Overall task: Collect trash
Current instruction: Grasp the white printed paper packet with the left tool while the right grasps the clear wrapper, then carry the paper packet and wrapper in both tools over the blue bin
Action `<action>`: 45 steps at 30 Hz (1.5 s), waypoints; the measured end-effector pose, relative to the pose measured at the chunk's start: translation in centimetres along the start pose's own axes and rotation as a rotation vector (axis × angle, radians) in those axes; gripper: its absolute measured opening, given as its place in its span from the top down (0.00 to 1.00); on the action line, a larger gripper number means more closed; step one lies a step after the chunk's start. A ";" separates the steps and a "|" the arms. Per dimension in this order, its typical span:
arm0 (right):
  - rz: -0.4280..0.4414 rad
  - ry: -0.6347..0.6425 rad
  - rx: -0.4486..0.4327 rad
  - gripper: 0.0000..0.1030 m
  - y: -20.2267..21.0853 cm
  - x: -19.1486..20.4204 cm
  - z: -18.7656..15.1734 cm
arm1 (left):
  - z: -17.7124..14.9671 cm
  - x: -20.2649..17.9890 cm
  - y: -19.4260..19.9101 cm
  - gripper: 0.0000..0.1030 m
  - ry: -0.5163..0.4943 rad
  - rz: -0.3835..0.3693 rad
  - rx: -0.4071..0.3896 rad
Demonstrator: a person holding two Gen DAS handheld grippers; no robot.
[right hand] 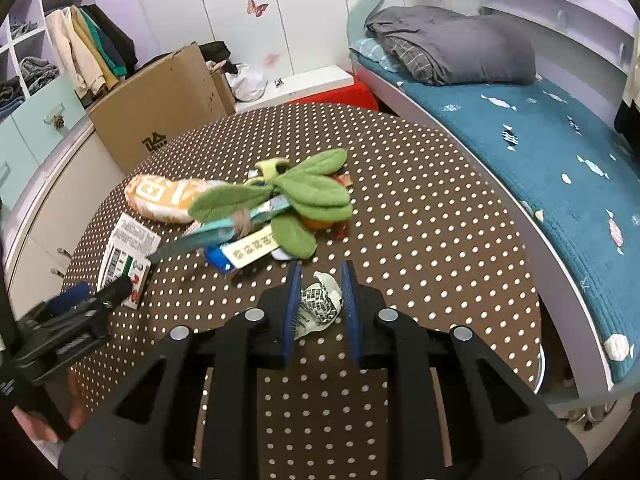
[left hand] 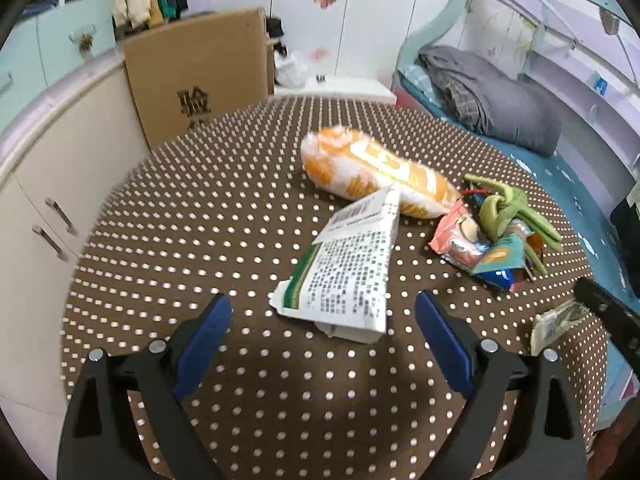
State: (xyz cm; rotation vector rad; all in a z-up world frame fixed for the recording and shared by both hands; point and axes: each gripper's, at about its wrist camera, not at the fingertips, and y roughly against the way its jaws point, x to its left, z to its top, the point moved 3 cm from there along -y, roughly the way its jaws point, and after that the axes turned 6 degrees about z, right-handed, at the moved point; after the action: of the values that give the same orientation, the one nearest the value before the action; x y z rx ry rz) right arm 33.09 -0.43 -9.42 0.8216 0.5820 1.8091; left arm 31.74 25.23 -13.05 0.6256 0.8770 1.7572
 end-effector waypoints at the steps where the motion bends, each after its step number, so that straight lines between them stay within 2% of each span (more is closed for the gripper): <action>1: 0.006 -0.006 0.001 0.95 0.0 -0.1 0.1 | 0.1 0.0 -0.5 0.13 0.007 -0.001 0.008; 2: 0.012 -0.008 0.000 0.95 0.1 -0.2 0.1 | 0.1 0.0 -0.8 0.28 0.008 0.001 0.010; 4: 0.009 -0.004 0.002 0.95 0.0 -0.3 0.1 | 0.2 0.0 -1.1 0.49 0.006 0.024 0.014; 5: 0.010 -0.001 0.005 0.95 -0.1 -0.4 0.0 | 0.2 0.0 -0.9 0.51 0.007 0.031 0.000; 8: 0.026 0.014 0.036 0.94 -0.5 -0.5 -0.4 | -0.1 0.0 -0.6 0.57 0.013 -0.015 -0.003; 9: 0.016 0.009 0.049 0.85 -0.7 -0.7 -0.6 | -0.2 0.0 -0.5 0.57 0.015 -0.014 -0.007; 10: 0.008 0.015 0.055 0.70 -0.8 -0.8 -0.7 | -0.4 0.1 -0.3 0.58 0.013 -0.010 -0.016; 11: 0.007 0.033 0.047 0.23 -0.8 -0.6 -0.8 | -0.5 0.1 -0.1 0.59 0.011 -0.008 -0.019; 12: 0.007 0.080 0.007 0.13 -0.3 -0.1 -1.1 | -0.6 0.1 0.0 0.59 0.009 -0.009 -0.020; 14: -0.013 0.146 0.001 0.13 -0.2 0.6 -1.7 | -1.1 0.2 0.5 0.59 0.008 -0.014 -0.023; 16: 0.016 0.201 0.047 0.13 -0.8 1.4 -2.4 | -1.6 0.4 0.9 0.59 0.010 -0.011 -0.027; 19: -0.020 0.223 0.086 0.13 -1.9 1.6 -3.3 | -2.5 1.0 1.8 0.59 0.025 -0.025 -0.028; 22: -0.019 0.209 0.114 0.14 -2.8 1.6 -3.8 | -3.0 1.3 2.3 0.59 0.021 -0.026 -0.034; 24: -0.034 0.219 0.088 0.49 -2.5 1.8 -3.5 | -3.3 1.3 2.7 0.59 0.018 -0.021 -0.039; 26: -0.019 0.201 0.086 0.49 -2.5 1.6 -3.3 | -3.6 1.1 3.2 0.59 0.011 -0.022 -0.046; 28: -0.007 0.186 0.078 0.54 -2.6 1.4 -2.9 | -3.9 1.0 3.7 0.59 0.005 -0.026 -0.052; 29: 0.004 0.179 0.075 0.68 -2.6 1.3 -2.8 | -3.9 0.9 3.9 0.59 0.003 -0.028 -0.054; 33: 0.009 0.157 0.066 0.68 -2.4 0.6 -2.4 | -4.3 0.4 4.5 0.59 -0.004 -0.037 -0.056; 45: 0.001 0.121 -0.012 0.68 2.0 -2.0 -2.5 | -4.2 -3.2 6.9 0.59 -0.059 -0.079 -0.100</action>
State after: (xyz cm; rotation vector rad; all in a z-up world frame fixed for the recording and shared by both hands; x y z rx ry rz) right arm 30.43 -3.11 -10.16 0.7079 0.6476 1.8711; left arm 25.77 19.65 -10.02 0.5671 0.7591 1.6923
